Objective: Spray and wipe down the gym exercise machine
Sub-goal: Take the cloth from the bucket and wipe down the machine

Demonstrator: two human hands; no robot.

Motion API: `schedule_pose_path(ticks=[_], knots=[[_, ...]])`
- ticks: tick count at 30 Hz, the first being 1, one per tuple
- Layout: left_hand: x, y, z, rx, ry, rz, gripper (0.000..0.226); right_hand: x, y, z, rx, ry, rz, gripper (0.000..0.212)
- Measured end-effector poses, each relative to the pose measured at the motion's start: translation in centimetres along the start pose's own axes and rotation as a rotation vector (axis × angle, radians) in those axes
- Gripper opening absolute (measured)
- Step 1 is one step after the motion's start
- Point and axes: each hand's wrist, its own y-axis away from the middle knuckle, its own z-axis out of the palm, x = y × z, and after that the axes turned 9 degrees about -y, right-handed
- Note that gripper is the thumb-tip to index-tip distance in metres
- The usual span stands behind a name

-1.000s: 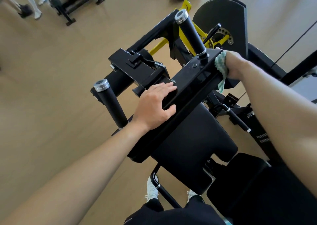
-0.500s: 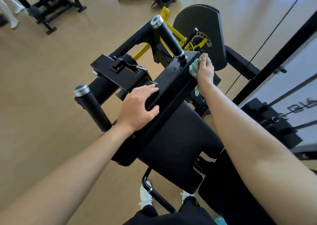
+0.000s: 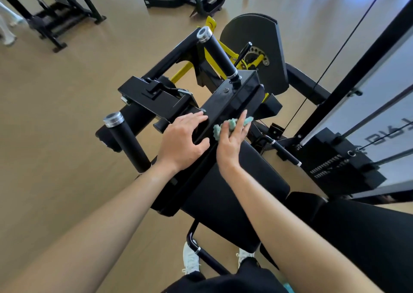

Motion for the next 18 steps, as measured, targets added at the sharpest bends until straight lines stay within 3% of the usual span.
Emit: schedule_pose_path(ticks=[7, 12, 14, 18], knots=[[-0.4, 0.0, -0.1, -0.025, 0.059, -0.005, 0.057, 2.9, 7.0, 1.0, -0.049, -0.152, 0.219, 0.084], [-0.6, 0.0, 0.1, -0.013, 0.064, -0.010, 0.057, 1.8, 2.4, 0.7, -0.006, -0.134, 0.334, 0.101], [-0.6, 0.0, 0.2, -0.005, 0.070, -0.005, 0.057, 1.0, 0.3, 0.6, 0.027, -0.145, 0.340, 0.097], [-0.7, -0.1, 0.2, 0.009, 0.096, -0.009, 0.056, 0.1, -2.3, -0.1, 0.087, -0.173, 0.335, 0.112]])
